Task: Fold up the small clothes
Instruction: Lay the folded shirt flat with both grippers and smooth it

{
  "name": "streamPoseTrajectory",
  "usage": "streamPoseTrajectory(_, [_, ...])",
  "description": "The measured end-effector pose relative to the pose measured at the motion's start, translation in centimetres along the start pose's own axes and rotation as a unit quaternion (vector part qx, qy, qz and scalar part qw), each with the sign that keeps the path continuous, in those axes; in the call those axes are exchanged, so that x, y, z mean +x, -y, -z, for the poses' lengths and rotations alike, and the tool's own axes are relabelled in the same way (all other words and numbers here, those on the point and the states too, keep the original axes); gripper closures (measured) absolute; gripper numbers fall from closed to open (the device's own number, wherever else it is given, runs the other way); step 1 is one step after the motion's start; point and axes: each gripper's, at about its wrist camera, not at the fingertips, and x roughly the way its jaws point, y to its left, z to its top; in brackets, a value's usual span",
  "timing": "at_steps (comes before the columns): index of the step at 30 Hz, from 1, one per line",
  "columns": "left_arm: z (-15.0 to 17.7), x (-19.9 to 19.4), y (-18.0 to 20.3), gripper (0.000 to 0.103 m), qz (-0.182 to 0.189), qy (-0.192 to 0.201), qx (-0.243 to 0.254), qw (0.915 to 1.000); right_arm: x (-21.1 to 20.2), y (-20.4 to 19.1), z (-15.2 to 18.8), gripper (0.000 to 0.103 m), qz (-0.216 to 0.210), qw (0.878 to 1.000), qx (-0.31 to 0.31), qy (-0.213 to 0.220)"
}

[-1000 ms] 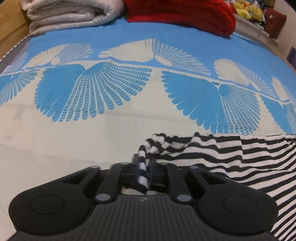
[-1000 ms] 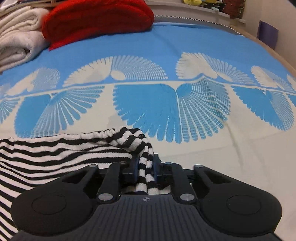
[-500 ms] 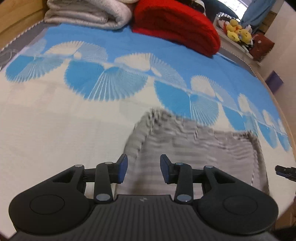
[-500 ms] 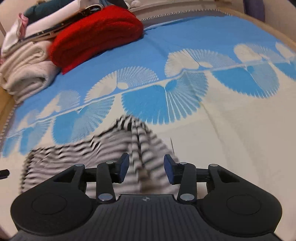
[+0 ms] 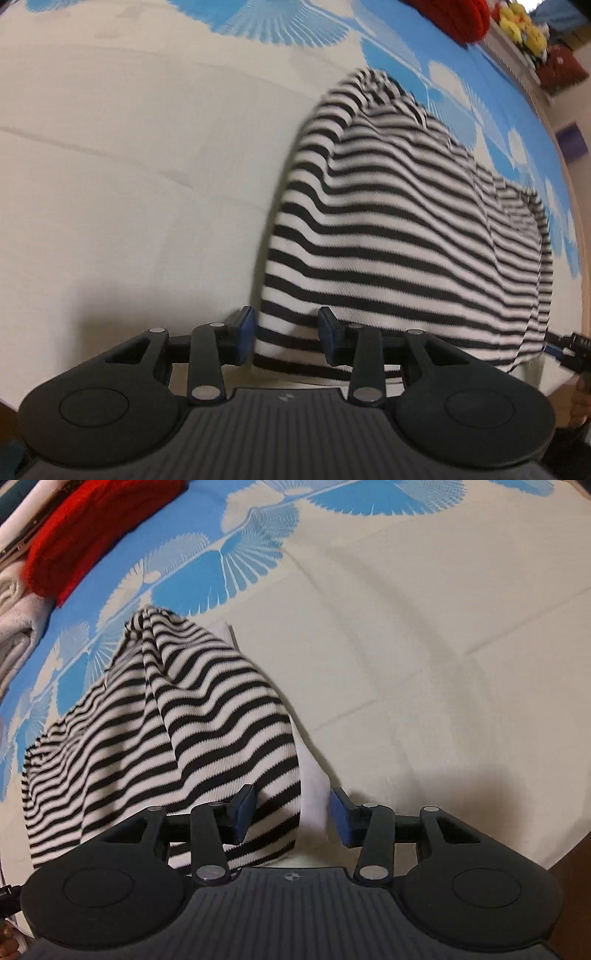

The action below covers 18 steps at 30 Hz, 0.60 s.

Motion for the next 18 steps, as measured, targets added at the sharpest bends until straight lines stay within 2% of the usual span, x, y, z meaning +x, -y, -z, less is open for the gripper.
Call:
streamPoseTrajectory(1, [0.1,0.2,0.3,0.084,-0.004,-0.002,0.011,0.9999,0.2,-0.1,0.1,0.062,0.004,1.0,-0.006,-0.002])
streamPoseTrajectory(2, [0.2,0.3,0.5,0.101,-0.008,-0.002,0.021,0.9997,0.4,-0.2,0.1,0.077,0.005,1.0,-0.011,-0.003])
streamPoseTrajectory(3, [0.3,0.0,0.4,0.103,-0.016,0.013,0.028,0.9994,0.4,-0.2,0.0,0.085,0.005,1.0,-0.015,-0.003])
streamPoseTrajectory(4, [0.2,-1.1,0.2,0.103,-0.024,0.046,0.027,0.9983,0.2,-0.2,0.1,0.092,0.005,1.0,-0.018,0.003])
streamPoseTrajectory(6, [0.1,-3.5,-1.0,0.103,0.0,0.103,-0.003,0.9947,-0.7,0.4,-0.2,0.095,-0.009,1.0,-0.005,0.026])
streamPoseTrajectory(7, [0.1,-4.1,-1.6,0.103,0.003,0.109,-0.018,0.9939,-1.5,1.0,-0.3,0.095,-0.025,0.999,0.013,0.044])
streamPoseTrajectory(8, [0.3,-4.0,-2.2,0.103,-0.009,0.1,-0.028,0.9945,-2.1,1.6,-0.4,0.096,-0.035,0.997,0.027,0.056])
streamPoseTrajectory(10, [0.5,-2.9,-2.4,0.102,-0.023,0.065,-0.026,0.9973,-2.4,2.4,-0.4,0.096,-0.027,0.997,0.038,0.056])
streamPoseTrajectory(13, [0.8,-0.7,-1.3,0.102,-0.075,0.011,0.016,0.997,-0.8,2.0,0.0,0.096,0.012,1.0,0.01,0.018])
streamPoseTrajectory(14, [0.9,-0.4,-1.0,0.102,-0.09,0.004,0.025,0.9956,-0.4,1.6,0.1,0.096,0.025,1.0,-0.005,0.009])
streamPoseTrajectory(16, [0.7,-1.0,-0.5,0.102,-0.123,0.031,0.035,0.9913,0.0,0.9,0.2,0.094,0.042,0.999,-0.025,0.006])
streamPoseTrajectory(18, [0.2,-2.6,0.2,0.1,-0.113,0.081,0.044,0.9893,-0.5,0.2,0.0,0.092,0.052,0.998,-0.039,0.025])
